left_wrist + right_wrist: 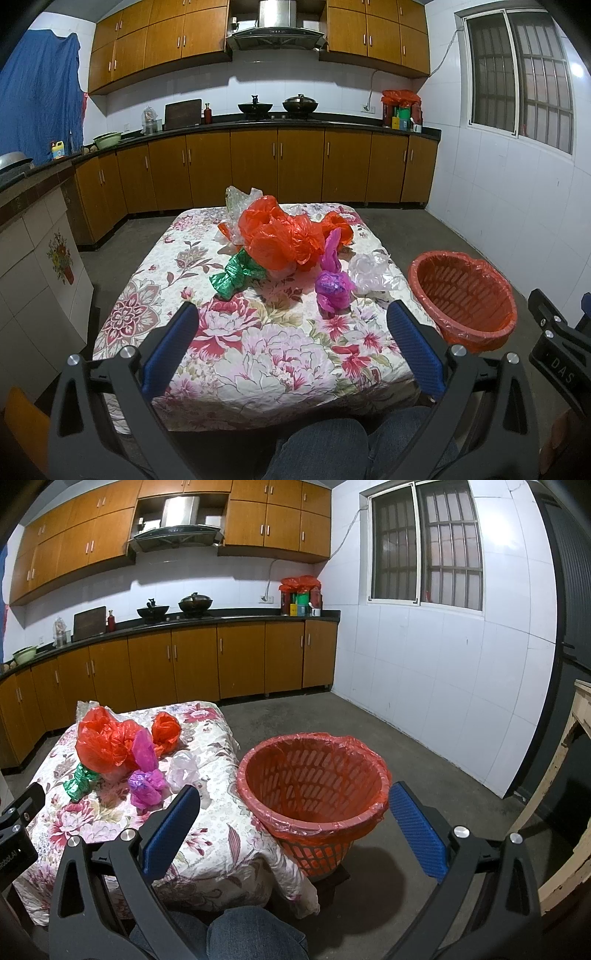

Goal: Collect trash

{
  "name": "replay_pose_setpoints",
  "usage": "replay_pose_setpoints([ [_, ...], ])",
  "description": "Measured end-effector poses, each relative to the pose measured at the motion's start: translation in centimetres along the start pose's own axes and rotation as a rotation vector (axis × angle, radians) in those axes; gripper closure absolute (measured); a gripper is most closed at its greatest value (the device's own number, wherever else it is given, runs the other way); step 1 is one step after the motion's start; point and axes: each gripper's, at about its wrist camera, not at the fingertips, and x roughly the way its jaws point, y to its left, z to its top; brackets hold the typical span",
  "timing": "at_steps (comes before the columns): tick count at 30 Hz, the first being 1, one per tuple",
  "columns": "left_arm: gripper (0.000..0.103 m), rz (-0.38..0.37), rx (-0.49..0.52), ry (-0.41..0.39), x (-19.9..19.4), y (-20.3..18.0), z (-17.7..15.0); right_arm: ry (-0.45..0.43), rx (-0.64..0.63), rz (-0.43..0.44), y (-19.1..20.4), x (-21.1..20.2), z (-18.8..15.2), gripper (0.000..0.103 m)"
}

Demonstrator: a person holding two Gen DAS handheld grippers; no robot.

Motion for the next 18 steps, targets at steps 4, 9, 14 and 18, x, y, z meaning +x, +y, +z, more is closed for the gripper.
replay_pose_setpoints([
  [4, 0.004, 0.0, 0.001, 0.001, 0.0, -0.01, 0.0, 0.001, 0.0, 0.0, -0.03, 0.04, -0.03, 0.002],
  [9, 0.004, 0.0, 0.001, 0.0, -0.01, -0.01, 0.0, 0.001, 0.001, 0.0, -0.06, 0.08, -0.06, 0.002],
  [14, 0.004, 0.0, 0.001, 0.001, 0.01, -0.01, 0.0, 0.003, 0.001, 0.0, -0.08, 0.12, -0.11, 0.002],
  [18, 0.004, 0.0, 0.001, 0.002, 0.0, -0.01, 0.0, 0.004, 0.003, 0.001, -0.11, 0.17, -0.13, 0.002],
])
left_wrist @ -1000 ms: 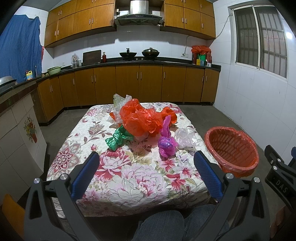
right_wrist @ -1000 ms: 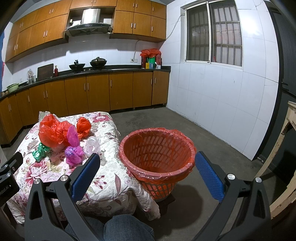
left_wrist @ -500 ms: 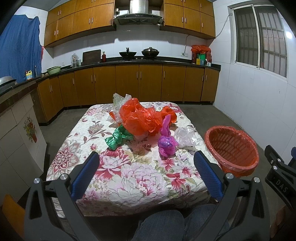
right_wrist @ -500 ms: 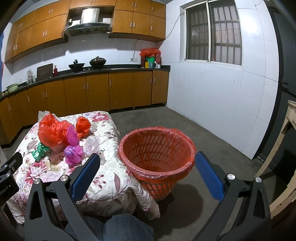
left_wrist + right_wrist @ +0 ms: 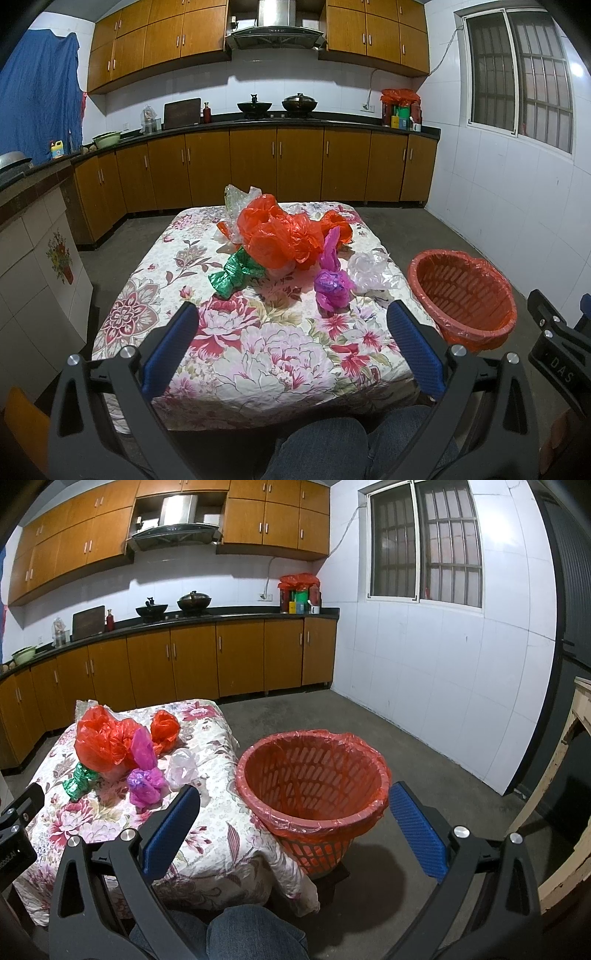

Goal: Collect trash

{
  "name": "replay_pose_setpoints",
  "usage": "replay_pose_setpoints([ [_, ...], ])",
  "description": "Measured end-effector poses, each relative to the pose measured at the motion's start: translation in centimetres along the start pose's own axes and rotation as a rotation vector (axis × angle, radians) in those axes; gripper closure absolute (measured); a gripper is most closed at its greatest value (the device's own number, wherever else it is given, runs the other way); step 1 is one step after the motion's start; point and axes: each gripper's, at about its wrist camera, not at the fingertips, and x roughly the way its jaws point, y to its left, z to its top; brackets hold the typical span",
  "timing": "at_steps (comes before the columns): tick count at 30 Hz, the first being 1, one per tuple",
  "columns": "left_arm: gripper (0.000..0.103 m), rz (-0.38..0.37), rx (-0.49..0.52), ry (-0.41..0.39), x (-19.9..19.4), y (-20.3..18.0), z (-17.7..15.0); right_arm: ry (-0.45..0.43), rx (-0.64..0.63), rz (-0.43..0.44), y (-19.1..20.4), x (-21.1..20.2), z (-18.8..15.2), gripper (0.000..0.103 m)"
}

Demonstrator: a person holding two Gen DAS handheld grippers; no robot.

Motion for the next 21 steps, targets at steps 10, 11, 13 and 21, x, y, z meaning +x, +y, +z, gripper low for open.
replay_pose_setpoints([
  [10, 0.004, 0.0, 0.0, 0.001, 0.01, 0.0, 0.0, 0.001, 0.001, 0.0, -0.04, 0.11, -0.06, 0.002],
  [11, 0.004, 0.0, 0.001, 0.001, 0.0, 0.0, 0.0, 0.002, 0.001, 0.001, -0.08, 0.15, -0.05, 0.002],
  [13, 0.004, 0.0, 0.0, 0.002, 0.02, 0.0, 0.0, 0.002, 0.001, 0.0, -0.09, 0.17, -0.07, 0.002],
  [21, 0.004, 0.003, 0.0, 0.003, 0.04, 0.04, 0.0, 0.004, 0.003, 0.001, -0.12, 0.31, -0.04, 0.002],
])
